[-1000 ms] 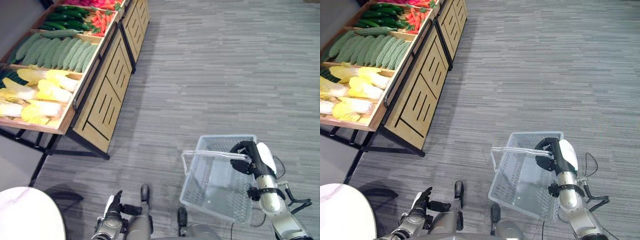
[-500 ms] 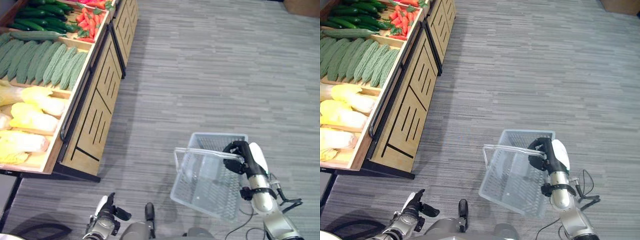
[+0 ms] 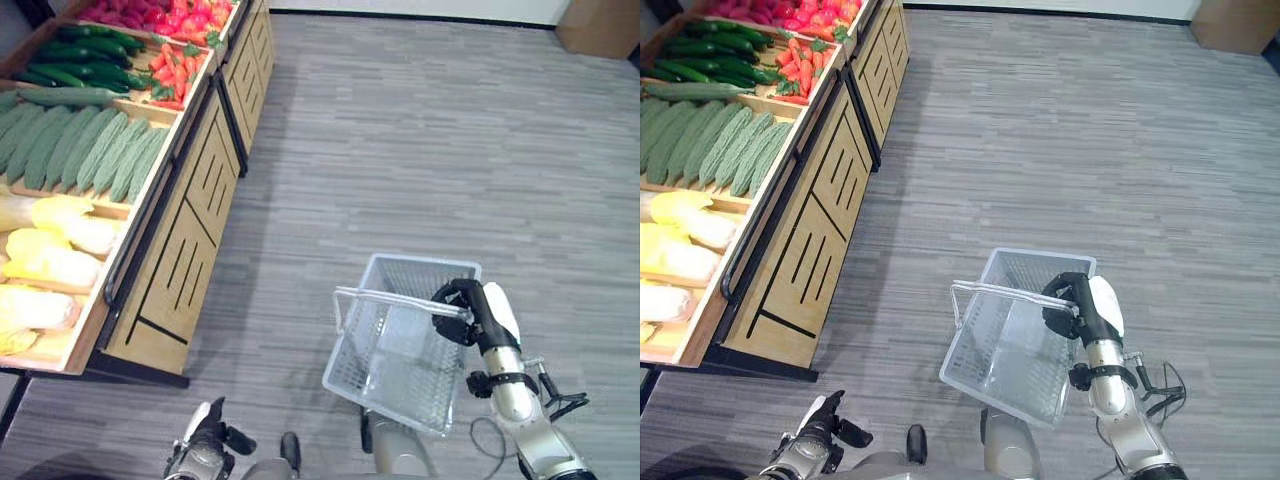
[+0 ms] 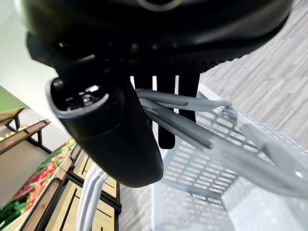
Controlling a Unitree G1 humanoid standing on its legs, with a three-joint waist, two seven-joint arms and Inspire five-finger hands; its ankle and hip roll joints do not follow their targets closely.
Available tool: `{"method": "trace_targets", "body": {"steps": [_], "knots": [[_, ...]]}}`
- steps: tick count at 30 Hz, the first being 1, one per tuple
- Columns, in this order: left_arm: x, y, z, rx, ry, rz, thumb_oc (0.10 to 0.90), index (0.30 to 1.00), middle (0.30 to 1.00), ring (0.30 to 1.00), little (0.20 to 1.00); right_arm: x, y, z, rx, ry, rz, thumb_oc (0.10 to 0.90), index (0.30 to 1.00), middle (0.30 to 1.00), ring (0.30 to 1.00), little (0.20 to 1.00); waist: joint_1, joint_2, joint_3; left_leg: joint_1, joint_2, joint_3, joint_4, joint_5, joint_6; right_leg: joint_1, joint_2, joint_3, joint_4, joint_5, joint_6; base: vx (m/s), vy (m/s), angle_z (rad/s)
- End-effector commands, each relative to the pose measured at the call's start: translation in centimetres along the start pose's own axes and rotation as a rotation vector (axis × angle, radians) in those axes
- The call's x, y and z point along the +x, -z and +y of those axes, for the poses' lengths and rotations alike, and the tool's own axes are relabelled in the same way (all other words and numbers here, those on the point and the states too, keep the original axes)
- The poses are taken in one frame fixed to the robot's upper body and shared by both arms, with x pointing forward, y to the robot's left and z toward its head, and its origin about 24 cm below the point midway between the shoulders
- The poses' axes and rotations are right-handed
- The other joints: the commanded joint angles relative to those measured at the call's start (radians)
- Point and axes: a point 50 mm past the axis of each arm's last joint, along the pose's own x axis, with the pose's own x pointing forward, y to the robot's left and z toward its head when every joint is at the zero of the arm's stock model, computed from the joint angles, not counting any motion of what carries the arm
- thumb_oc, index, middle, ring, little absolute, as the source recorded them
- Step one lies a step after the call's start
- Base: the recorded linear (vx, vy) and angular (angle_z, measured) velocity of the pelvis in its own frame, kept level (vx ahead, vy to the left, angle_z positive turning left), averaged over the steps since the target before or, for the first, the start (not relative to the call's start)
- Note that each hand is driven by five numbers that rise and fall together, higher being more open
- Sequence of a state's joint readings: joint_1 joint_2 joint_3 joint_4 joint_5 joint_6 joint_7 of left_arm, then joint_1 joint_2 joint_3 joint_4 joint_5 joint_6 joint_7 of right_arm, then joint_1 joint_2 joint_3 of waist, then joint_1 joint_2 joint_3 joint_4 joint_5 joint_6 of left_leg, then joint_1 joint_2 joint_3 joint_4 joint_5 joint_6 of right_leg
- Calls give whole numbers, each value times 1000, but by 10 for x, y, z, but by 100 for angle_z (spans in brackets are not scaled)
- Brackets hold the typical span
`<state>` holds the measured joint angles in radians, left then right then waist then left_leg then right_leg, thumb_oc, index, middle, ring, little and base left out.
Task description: Get the vegetables into the basket
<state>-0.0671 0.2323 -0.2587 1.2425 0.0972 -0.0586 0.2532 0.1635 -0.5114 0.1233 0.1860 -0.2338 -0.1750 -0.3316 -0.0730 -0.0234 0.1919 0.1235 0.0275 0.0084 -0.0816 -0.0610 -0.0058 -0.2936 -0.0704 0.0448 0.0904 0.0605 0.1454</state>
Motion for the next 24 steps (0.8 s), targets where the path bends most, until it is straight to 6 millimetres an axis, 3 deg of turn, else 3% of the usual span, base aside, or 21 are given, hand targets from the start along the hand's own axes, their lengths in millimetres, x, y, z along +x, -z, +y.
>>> {"method": "trace_targets", "body": {"steps": [1,9,10,11,12,13,15,16,18,19,20,21,24], "knots": [[3,-4,15,-14,-46,-21,900,1000,1000,1000,1000,22,-51,-47,24,191,-286,400,300,300,300,300,-8,-7,-13,1,-68,20,58,-21,28,52,13,34,-21,81,21,255,-164,56],[0,-3,2,-31,-11,-24,900,1000,1000,1000,1000,21,-49,-53,1,178,-291,400,300,300,300,300,-9,19,-46,-2,-19,-20,138,-13,-21,90,60,-12,15,19,-38,178,-152,22],[0,-3,2,-31,-12,-24,900,1000,1000,1000,1000,20,-48,-54,-2,175,-288,400,300,300,300,300,-7,20,-46,-12,-16,-22,172,3,-35,101,62,-15,15,12,-47,121,-127,26],[1,-9,2,-39,-16,-41,900,1000,1000,1000,1000,20,-49,-58,-5,182,-297,400,300,300,300,300,-7,17,-34,-62,-14,-20,291,54,-70,125,54,-27,12,2,-64,116,-128,29],[1,-9,2,-40,-17,-41,900,1000,1000,1000,1000,20,-49,-58,-5,183,-297,400,300,300,300,300,-10,17,-35,-69,-14,-24,300,51,-70,124,54,-30,12,2,-64,81,-154,42],[2,-17,5,-64,-27,-66,900,1000,1000,1000,1000,21,-48,-62,-22,189,-300,400,300,300,300,300,-4,7,-15,-131,-16,-23,410,92,-94,153,38,-49,3,-8,-80,64,-123,48],[3,-20,5,-73,-31,-75,900,1000,1000,1000,1000,20,-48,-66,-33,202,-296,400,300,300,300,300,-1,2,-6,-168,2,5,427,105,-92,179,21,-63,-8,-17,-84,93,-81,54],[2,-21,4,-69,-27,-75,900,1000,1000,1000,1000,18,-45,-69,-33,231,-283,400,300,300,300,300,-4,-2,-6,-196,46,68,346,80,-76,200,-5,-83,-21,-27,-75,82,8,43],[2,-21,3,-65,-25,-76,900,1000,1000,1000,1000,17,-43,-70,-34,242,-274,400,300,300,300,300,-4,-1,-8,-197,59,86,288,67,-70,212,-14,-92,-29,-36,-69,133,73,64],[2,-22,2,-59,-27,-78,900,1000,1000,1000,1000,17,-41,-71,-38,261,-263,400,300,300,300,300,2,13,-12,-231,86,103,171,103,-70,225,-19,-102,-35,-52,-60,369,258,111],[2,-21,2,-50,-28,-75,900,1000,1000,1000,1000,17,-38,-70,-41,271,-247,400,300,300,300,300,11,28,-16,-284,133,160,69,218,-91,266,-19,-114,-37,-81,-59,419,289,81],[2,-19,3,-47,-29,-67,900,1000,1000,1000,1000,16,-37,-68,-39,264,-243,400,300,300,300,300,15,27,-18,-285,144,181,62,236,-95,282,-20,-112,-37,-89,-57,405,270,57],[1,-14,2,-34,-22,-53,900,1000,1000,1000,1000,13,-34,-64,-38,252,-223,400,300,300,300,300,18,26,-28,-272,139,220,81,214,-88,313,-39,-118,-37,-104,-43,189,176,21]]}}
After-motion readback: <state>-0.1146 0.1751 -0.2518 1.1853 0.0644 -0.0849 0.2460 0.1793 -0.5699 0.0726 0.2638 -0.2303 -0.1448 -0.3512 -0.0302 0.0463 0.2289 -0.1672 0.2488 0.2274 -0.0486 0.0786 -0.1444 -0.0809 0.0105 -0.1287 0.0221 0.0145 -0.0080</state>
